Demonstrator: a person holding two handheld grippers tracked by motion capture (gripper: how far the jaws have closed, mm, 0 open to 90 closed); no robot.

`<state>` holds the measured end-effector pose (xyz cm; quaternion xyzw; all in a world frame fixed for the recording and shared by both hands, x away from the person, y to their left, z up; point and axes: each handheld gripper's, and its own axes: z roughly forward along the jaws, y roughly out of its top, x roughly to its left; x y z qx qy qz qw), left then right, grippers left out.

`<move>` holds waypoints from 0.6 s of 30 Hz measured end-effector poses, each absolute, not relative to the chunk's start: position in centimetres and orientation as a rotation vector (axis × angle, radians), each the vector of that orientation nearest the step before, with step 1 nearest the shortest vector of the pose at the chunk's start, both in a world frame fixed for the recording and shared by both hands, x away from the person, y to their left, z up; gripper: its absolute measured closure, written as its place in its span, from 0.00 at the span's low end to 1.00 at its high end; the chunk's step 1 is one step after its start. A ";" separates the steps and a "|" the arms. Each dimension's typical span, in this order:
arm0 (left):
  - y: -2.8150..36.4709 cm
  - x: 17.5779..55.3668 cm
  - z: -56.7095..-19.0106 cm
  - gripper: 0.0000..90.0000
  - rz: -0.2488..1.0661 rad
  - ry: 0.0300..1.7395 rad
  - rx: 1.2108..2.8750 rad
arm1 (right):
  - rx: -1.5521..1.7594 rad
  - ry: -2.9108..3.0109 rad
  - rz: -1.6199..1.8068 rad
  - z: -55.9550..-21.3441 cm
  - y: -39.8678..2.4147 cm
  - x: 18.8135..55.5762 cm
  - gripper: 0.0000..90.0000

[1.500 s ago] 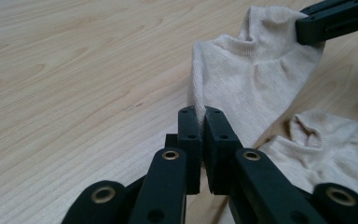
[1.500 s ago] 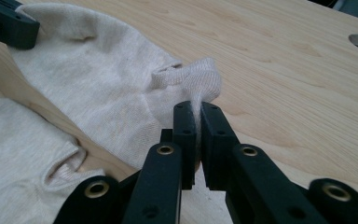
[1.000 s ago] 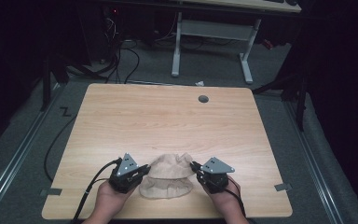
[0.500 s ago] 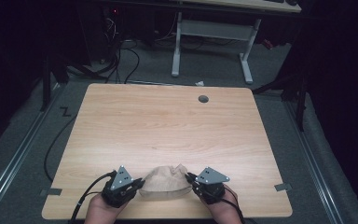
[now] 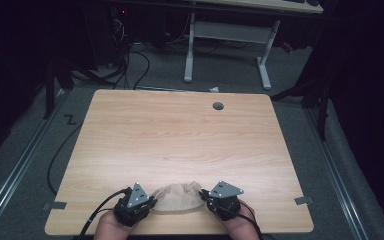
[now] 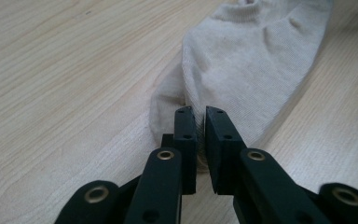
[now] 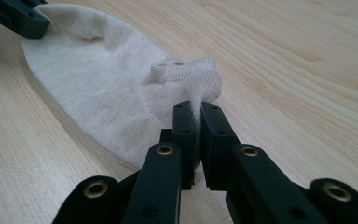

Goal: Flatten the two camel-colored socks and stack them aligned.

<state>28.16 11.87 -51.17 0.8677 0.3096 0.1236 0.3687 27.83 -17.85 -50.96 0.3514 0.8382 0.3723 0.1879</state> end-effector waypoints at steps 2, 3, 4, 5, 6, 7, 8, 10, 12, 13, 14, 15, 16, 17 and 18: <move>12.0 28.2 -51.2 0.91 0.319 0.803 2.227 | 0.996 2.373 1.039 -51.2 -17.9 28.0 0.95; 12.0 28.3 -51.2 0.91 0.323 0.805 2.230 | 0.999 2.381 1.032 -51.3 -17.9 28.1 0.94; 12.1 28.3 -51.3 0.91 0.324 0.810 2.230 | 0.999 2.389 1.029 -51.4 -17.8 28.2 0.94; 12.2 28.4 -51.4 0.90 0.326 0.816 2.230 | 1.007 2.399 1.018 -51.5 -17.7 28.2 0.94; 12.2 28.4 -51.4 0.89 0.326 0.816 2.230 | 1.007 2.399 1.018 -51.5 -17.7 28.2 0.94; 12.2 28.5 -51.4 0.89 0.325 0.820 2.230 | 1.005 2.404 1.015 -51.6 -17.7 28.2 0.94; 12.2 28.5 -51.5 0.89 0.327 0.824 2.232 | 1.004 2.406 1.011 -51.6 -17.7 28.2 0.94; 12.2 28.6 -51.6 0.88 0.334 0.828 2.236 | 1.006 2.413 1.007 -51.8 -17.6 28.3 0.93; 12.2 28.7 -51.7 0.87 0.333 0.831 2.237 | 1.016 2.419 0.995 -51.9 -17.6 28.4 0.91; 12.2 28.8 -51.8 0.86 0.335 0.830 2.239 | 1.017 2.418 0.997 -52.0 -17.7 28.4 0.90; 12.2 28.8 -51.8 0.85 0.338 0.830 2.240 | 1.020 2.418 0.997 -52.0 -17.7 28.4 0.90; 12.2 28.8 -51.9 0.83 0.340 0.830 2.240 | 1.019 2.420 0.998 -52.0 -17.7 28.5 0.89; 12.2 28.9 -51.9 0.83 0.338 0.834 2.236 | 1.020 2.417 0.998 -52.0 -17.7 28.5 0.89; 12.3 28.9 -51.9 0.82 0.341 0.836 2.233 | 1.026 2.416 0.996 -52.0 -17.8 28.5 0.88; 12.3 28.9 -51.8 0.80 0.343 0.837 2.231 | 1.031 2.409 0.996 -52.0 -17.8 28.5 0.85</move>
